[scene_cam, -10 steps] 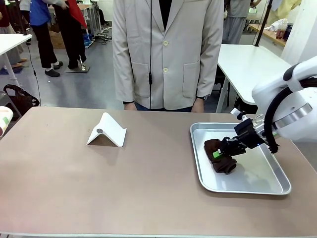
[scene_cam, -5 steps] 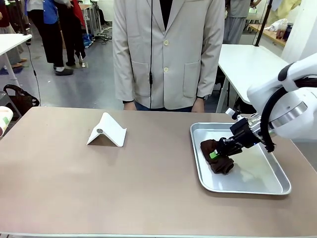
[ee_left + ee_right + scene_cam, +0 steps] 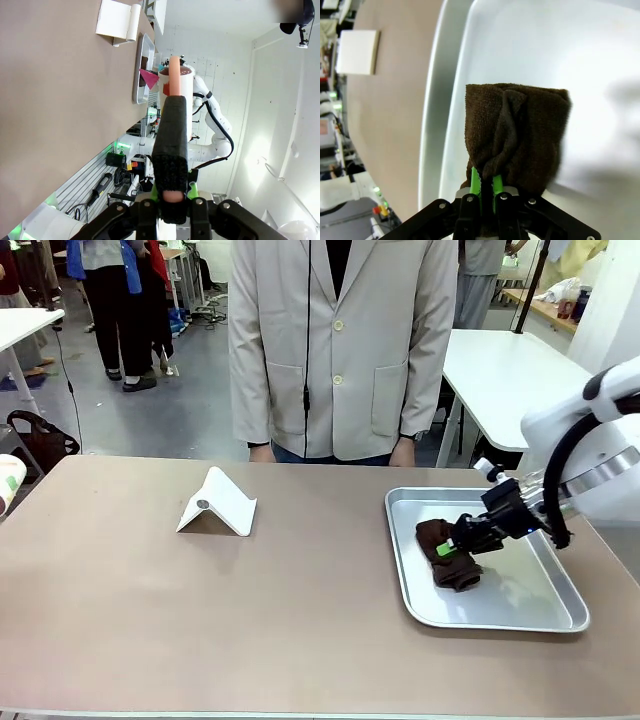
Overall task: Clean the surface of the table.
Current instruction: Clean the area not pointed to by the person, then return the Lint Roller and towel to their original positions.
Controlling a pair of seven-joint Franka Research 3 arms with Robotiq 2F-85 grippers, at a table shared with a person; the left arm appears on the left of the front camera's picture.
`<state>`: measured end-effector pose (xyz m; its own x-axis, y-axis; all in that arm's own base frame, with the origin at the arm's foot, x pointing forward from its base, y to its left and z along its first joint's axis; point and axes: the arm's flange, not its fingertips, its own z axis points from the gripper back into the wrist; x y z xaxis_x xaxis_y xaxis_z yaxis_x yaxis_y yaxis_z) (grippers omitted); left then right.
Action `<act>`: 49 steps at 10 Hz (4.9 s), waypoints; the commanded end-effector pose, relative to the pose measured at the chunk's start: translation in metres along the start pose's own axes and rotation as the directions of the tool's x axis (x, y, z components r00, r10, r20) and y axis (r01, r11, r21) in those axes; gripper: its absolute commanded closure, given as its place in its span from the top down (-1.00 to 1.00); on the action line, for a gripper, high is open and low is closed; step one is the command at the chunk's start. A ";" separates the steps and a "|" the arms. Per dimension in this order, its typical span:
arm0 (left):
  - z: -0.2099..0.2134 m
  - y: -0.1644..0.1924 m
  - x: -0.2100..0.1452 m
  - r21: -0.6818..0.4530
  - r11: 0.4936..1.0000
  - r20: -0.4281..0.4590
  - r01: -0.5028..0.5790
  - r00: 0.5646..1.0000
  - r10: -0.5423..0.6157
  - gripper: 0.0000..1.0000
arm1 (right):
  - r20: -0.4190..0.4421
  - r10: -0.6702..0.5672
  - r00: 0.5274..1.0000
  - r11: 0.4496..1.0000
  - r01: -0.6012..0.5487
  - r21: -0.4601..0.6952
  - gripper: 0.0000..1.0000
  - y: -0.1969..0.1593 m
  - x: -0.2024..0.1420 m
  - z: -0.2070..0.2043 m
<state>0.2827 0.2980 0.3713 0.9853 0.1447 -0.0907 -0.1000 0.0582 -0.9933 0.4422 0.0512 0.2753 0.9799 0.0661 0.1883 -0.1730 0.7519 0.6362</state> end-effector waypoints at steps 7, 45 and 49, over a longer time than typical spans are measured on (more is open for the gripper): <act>-0.001 -0.005 0.000 -0.014 1.000 0.015 -0.008 1.000 0.008 -0.57 | 0.220 -0.144 0.965 0.988 0.127 0.091 -0.81 -0.059 -0.013 0.087; -0.049 -0.027 0.024 0.146 0.985 -0.018 0.094 0.996 -0.093 -0.57 | 0.080 -0.445 0.892 0.591 0.226 0.774 -0.81 -0.087 -0.126 0.243; -0.105 -0.066 0.048 0.238 0.966 -0.078 0.101 0.993 -0.084 -0.57 | 0.080 -0.445 0.892 0.591 0.226 0.774 -0.81 -0.087 -0.126 0.243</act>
<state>0.3479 0.2149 0.4135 0.9991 0.0427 -0.0020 -0.0144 0.2919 -0.9564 0.3054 -0.1842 0.3748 0.9468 -0.3165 -0.0586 0.0471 -0.0439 0.9979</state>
